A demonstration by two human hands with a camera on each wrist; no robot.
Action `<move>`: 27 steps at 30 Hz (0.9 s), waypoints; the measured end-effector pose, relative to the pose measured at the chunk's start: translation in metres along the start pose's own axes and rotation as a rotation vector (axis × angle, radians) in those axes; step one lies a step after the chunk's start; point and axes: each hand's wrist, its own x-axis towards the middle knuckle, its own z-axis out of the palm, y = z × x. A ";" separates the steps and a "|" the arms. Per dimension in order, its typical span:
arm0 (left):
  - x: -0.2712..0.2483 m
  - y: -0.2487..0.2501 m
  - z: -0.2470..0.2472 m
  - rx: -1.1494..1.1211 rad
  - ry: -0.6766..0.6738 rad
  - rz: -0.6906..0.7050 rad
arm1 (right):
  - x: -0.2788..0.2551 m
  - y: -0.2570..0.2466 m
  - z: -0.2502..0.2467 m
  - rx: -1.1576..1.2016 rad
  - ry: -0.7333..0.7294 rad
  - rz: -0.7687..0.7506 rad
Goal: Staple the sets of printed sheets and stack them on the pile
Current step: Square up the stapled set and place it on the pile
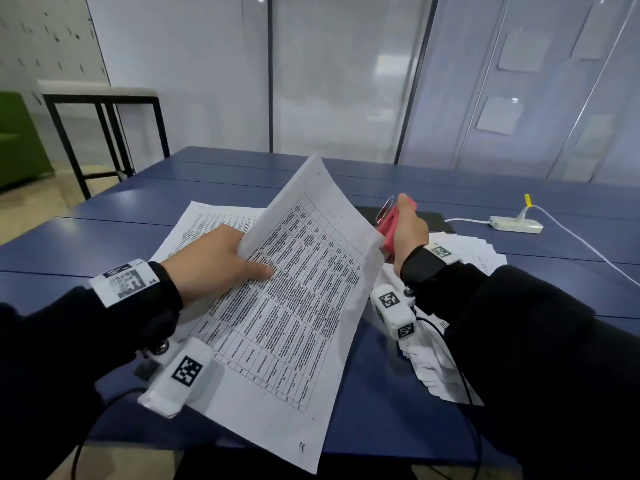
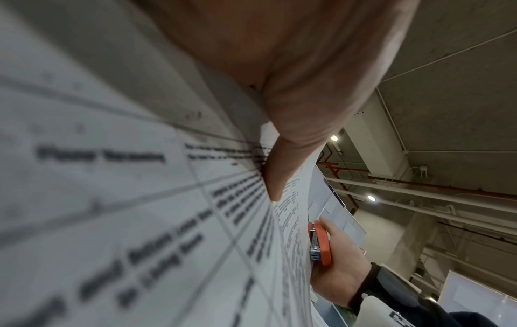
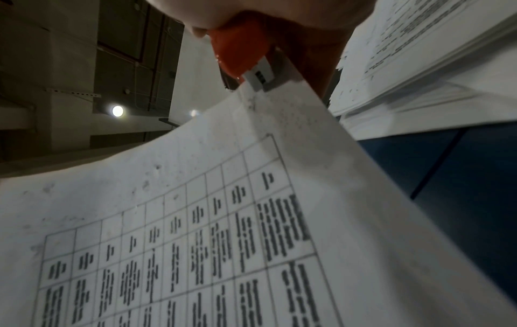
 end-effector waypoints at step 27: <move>-0.001 -0.005 -0.003 0.081 0.061 -0.017 | 0.003 0.009 0.014 0.135 -0.026 0.048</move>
